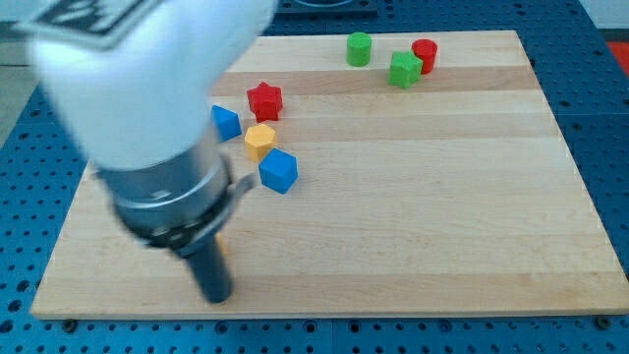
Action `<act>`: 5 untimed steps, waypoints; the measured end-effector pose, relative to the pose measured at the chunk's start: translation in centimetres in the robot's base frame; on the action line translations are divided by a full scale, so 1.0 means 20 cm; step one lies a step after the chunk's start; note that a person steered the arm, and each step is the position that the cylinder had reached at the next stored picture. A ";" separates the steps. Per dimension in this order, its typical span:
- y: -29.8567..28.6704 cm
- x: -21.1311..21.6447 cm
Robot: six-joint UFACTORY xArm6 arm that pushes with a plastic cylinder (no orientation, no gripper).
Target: Push the yellow heart parallel to the blue cube
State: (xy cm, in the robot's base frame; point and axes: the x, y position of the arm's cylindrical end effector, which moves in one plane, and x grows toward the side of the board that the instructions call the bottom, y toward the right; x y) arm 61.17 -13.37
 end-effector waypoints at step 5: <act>0.04 -0.31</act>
State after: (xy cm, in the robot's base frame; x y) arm 55.06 -12.57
